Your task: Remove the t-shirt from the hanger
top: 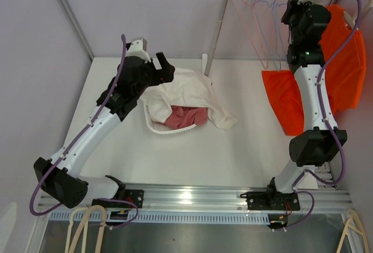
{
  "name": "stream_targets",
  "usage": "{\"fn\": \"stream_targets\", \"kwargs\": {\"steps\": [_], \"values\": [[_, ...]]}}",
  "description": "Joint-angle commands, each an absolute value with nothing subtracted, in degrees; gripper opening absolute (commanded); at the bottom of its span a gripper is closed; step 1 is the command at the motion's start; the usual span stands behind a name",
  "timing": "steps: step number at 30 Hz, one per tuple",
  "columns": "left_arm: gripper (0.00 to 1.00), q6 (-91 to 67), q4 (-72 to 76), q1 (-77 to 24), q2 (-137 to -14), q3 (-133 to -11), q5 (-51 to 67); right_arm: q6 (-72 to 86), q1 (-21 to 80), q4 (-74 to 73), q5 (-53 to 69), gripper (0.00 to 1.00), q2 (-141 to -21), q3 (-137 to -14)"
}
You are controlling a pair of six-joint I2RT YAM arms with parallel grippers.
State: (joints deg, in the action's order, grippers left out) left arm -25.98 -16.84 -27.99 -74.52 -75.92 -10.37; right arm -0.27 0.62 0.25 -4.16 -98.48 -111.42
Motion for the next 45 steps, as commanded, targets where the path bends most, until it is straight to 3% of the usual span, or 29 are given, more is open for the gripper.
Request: {"fn": "stream_targets", "kwargs": {"steps": [1,8,9,10,16,27,33,38,41,45], "values": [[0.99,-24.26,-16.0,-28.04,-73.74,-75.32,-11.43,-0.7,0.53,0.71,-4.75,0.0,-98.88,-111.62],[0.99,-24.0,-16.61,-28.3,-72.95,-74.97,-11.95,0.0,0.44,0.18,-5.09,0.09,-99.14,-112.15],[0.99,-23.91,-16.61,-28.39,-72.86,-75.06,-11.95,0.87,0.44,-1.39,-5.79,0.11,-99.14,-112.67],[0.99,-23.82,-16.7,-28.48,-72.86,-75.15,-11.95,1.05,0.53,-2.36,-5.97,0.21,-98.97,-113.72],[0.99,-23.82,-17.4,-28.56,-72.6,-75.67,-12.83,1.76,0.53,-4.04,-6.33,0.33,-95.46,-114.61],[1.0,-23.82,-17.49,-29.97,-71.98,-76.37,-12.04,3.69,-1.58,-13.96,-10.37,0.47,-86.66,-114.96],[0.99,-24.87,-18.02,-31.55,-69.88,-74.89,-12.74,5.1,-4.92,-28.54,-15.9,0.48,-89.2,-125.14],[1.0,-25.31,-19.77,-34.36,-68.03,-74.79,-12.57,0.28,-6.32,-42.69,-23.89,0.64,-98.93,-142.5],[0.99,-25.4,-21.44,-35.94,-67.33,-75.06,-12.13,-3.5,-6.94,-44.74,-27.68,0.74,-100.81,-142.31],[0.99,-25.67,-23.38,-37.26,-66.62,-74.44,-11.34,-7.38,-8.17,-42.19,-30.5,0.66,-101.16,-138.61]]}}
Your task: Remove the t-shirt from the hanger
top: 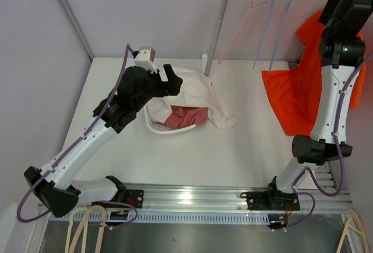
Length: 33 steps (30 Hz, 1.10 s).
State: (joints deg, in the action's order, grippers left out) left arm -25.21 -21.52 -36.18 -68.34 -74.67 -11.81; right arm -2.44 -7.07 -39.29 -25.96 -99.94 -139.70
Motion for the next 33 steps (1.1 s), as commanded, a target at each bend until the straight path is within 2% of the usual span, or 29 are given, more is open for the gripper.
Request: {"fn": "stream_targets", "kwargs": {"steps": [1,9,18,21,33], "values": [[1.0,-25.49,-24.42,-37.53,-66.45,-74.62,-11.77,-7.3,-8.7,-42.54,-30.67,0.65,-101.42,-138.52],[0.99,-23.12,-26.89,-40.6,-64.87,-75.76,-15.38,-6.07,-12.83,-41.4,-31.64,0.59,-101.6,-135.44],[0.99,-21.8,-28.3,-43.33,-67.5,-79.98,-16.43,-5.45,-15.99,-39.73,-29.8,0.58,-101.42,-134.03],[1.0,-20.66,-28.48,-44.56,-68.38,-81.65,-17.14,-3.88,-18.71,-38.94,-25.59,0.54,-102.39,-134.91],[0.99,-17.4,-28.83,-46.93,-72.86,-87.01,-18.1,-1.06,-23.9,-32.35,-6.71,0.5,-107.22,-138.34]]}}
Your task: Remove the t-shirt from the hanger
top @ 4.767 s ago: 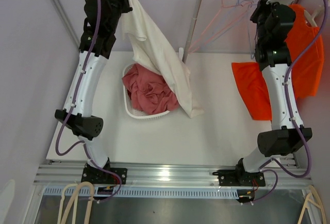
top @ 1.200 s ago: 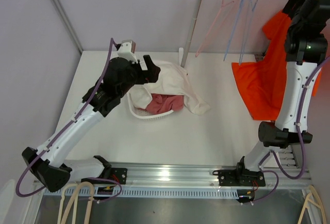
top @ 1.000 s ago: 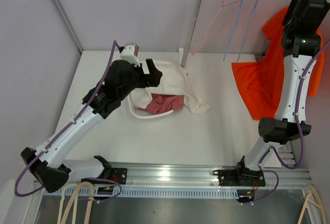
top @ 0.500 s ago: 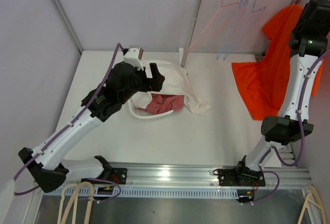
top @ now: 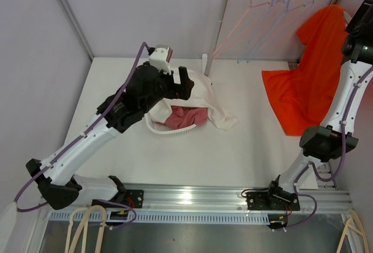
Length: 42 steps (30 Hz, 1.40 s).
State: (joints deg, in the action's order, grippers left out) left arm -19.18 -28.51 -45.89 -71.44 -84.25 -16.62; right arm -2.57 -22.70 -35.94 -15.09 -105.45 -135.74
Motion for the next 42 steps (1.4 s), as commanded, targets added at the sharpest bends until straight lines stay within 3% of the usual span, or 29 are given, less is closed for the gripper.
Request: {"fn": "stream_targets", "kwargs": {"steps": [1,12,23,27,32,35,36,38,42], "values": [[0.99,-17.4,-28.74,-47.02,-73.04,-87.01,-18.19,-0.88,-23.91,-31.73,-6.24,0.5,-107.4,-138.43],[1.0,-16.26,-29.27,-48.69,-76.11,-89.73,-19.77,2.72,-26.1,-27.43,2.72,0.44,-112.41,-141.86],[1.0,-14.85,-29.71,-49.66,-76.99,-90.53,-21.09,3.08,-26.19,-23.03,3.77,0.43,-115.22,-142.38],[0.99,-14.06,-29.8,-49.66,-76.38,-90.18,-22.06,2.64,-26.19,-21.54,4.13,0.31,-116.89,-142.3],[0.99,-13.36,-30.06,-49.66,-76.55,-90.0,-22.5,1.93,-26.19,-20.3,3.78,0.31,-118.12,-142.29],[1.0,-13.1,-29.97,-49.66,-76.55,-90.0,-22.67,1.58,-26.19,-19.69,3.87,0.26,-118.74,-142.29],[0.99,-12.92,-29.88,-49.66,-76.64,-89.83,-22.68,1.58,-26.19,-19.6,3.87,0.13,-118.83,-142.38],[1.0,-12.66,-29.79,-49.66,-76.73,-89.91,-22.85,1.41,-26.1,-19.16,3.52,0.0,-119.0,-142.38],[0.99,-12.66,-29.44,-49.66,-76.82,-89.47,-22.77,1.41,-25.31,-19.6,2.03,0.0,-118.57,-143.0]]}}
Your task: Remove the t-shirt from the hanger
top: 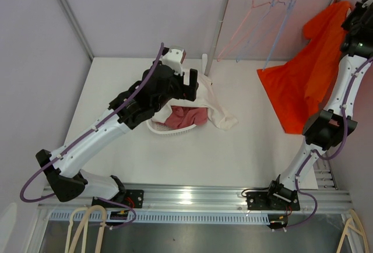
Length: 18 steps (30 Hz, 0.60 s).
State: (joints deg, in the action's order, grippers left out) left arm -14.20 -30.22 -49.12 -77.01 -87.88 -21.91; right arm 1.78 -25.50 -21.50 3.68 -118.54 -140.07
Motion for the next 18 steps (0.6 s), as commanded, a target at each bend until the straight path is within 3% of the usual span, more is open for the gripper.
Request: {"fn": "stream_targets", "kwargs": {"steps": [1,18], "values": [[1.0,-12.74,-29.44,-49.66,-76.82,-89.3,-22.68,1.32,-24.96,-19.6,1.85,0.0,-118.3,-143.0],[0.99,-13.36,-27.86,-50.19,-72.96,-85.79,-23.47,-4.83,-18.38,-17.32,1.67,0.0,-106.72,-139.93]]}}
